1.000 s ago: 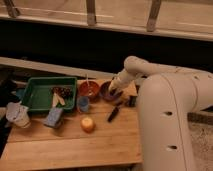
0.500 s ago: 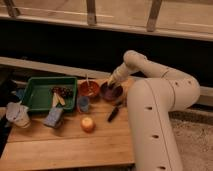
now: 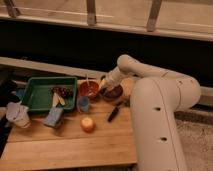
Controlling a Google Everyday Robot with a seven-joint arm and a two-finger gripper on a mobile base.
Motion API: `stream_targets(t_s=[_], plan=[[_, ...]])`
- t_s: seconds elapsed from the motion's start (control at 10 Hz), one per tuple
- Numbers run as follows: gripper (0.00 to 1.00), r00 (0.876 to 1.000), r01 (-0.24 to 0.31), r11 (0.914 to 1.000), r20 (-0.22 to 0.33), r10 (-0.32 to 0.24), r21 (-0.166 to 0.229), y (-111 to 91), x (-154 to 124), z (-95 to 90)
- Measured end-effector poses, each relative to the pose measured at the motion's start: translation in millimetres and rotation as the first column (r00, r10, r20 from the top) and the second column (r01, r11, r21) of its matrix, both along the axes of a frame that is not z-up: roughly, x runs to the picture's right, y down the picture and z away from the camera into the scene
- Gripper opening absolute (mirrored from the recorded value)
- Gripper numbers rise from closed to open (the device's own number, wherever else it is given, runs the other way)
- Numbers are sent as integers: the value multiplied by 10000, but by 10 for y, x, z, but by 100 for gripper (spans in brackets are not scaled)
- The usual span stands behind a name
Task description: Wipe purple bowl with eraser
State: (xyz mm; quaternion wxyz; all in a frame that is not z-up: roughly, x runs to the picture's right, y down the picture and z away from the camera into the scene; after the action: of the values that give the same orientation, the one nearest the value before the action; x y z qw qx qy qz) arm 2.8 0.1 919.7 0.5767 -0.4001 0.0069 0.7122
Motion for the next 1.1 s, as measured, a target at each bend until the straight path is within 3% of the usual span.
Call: stream_targets(t_s=[0.1, 0.3, 0.4, 0.7, 0.9, 1.1], plan=[[0, 10000, 5, 10000, -75, -6, -23, 52, 35, -26], [0, 9969, 72, 9999, -783, -80, -102, 105, 248, -33], [0, 9903, 56, 9999, -1388, -77, -157, 100, 445, -6], [0, 9739, 76, 9999, -2269, -107, -144, -53, 731, 107], [0, 9726, 316, 9995, -2302, -319, -48, -134, 658, 158], [0, 9808, 622, 9980, -1856, -600, 62, -206, 356, 218]])
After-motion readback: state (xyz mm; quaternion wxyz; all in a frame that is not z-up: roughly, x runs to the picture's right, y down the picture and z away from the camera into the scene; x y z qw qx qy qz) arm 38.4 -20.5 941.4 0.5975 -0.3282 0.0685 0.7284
